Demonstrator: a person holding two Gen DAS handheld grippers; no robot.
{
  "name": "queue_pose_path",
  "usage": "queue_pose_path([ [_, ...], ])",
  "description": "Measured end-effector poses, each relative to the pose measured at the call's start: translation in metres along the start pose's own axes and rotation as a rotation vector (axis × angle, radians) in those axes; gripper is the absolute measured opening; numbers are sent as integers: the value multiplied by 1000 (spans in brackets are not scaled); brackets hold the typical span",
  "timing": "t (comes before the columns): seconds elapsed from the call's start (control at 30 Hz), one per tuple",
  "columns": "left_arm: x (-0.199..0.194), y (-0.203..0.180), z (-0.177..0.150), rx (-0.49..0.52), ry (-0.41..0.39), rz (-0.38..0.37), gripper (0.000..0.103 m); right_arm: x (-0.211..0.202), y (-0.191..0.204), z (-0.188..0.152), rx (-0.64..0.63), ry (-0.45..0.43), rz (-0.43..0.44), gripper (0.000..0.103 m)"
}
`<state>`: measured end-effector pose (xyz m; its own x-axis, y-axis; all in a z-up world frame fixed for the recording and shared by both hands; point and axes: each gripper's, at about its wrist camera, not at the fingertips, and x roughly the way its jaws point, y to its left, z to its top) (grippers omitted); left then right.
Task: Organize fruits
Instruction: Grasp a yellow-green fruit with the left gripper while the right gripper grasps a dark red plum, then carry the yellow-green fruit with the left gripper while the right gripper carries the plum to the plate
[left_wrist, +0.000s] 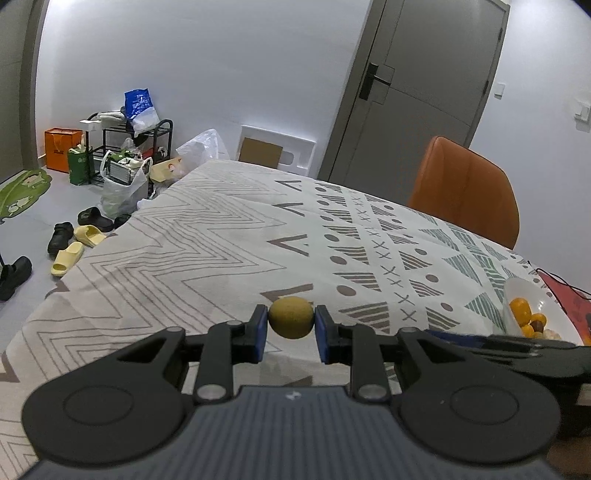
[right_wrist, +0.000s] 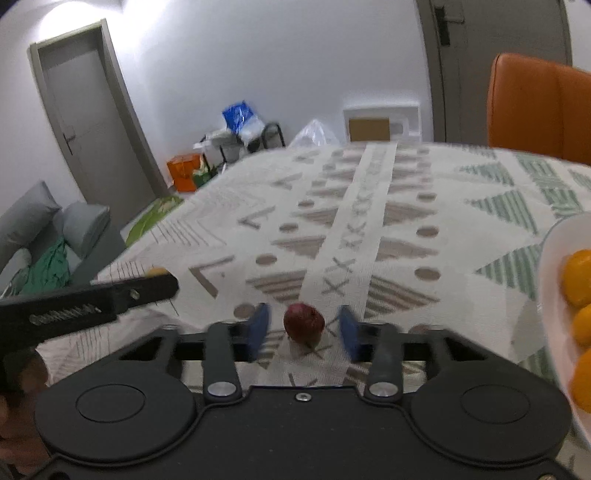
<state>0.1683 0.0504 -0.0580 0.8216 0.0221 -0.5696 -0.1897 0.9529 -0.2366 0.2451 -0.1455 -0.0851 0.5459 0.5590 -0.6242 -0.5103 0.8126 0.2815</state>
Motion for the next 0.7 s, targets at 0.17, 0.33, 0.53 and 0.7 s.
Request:
queue_pose_path([
  [0.17,-1,0,0,4,1,-3,25,-11,-5,-2,26,-23,4,22],
  [0.33,0,-13,-1,21,1,-25,25,-28,-12,-2,45,-59,-11,22],
  [0.53,1,-38,0,54,-1,-72,25,-53,-27,-3,71,-99,-46,22],
  [0.7,2,-62,0,85,2,-109,25,-75,-43,-5,97,-140,-76,22],
])
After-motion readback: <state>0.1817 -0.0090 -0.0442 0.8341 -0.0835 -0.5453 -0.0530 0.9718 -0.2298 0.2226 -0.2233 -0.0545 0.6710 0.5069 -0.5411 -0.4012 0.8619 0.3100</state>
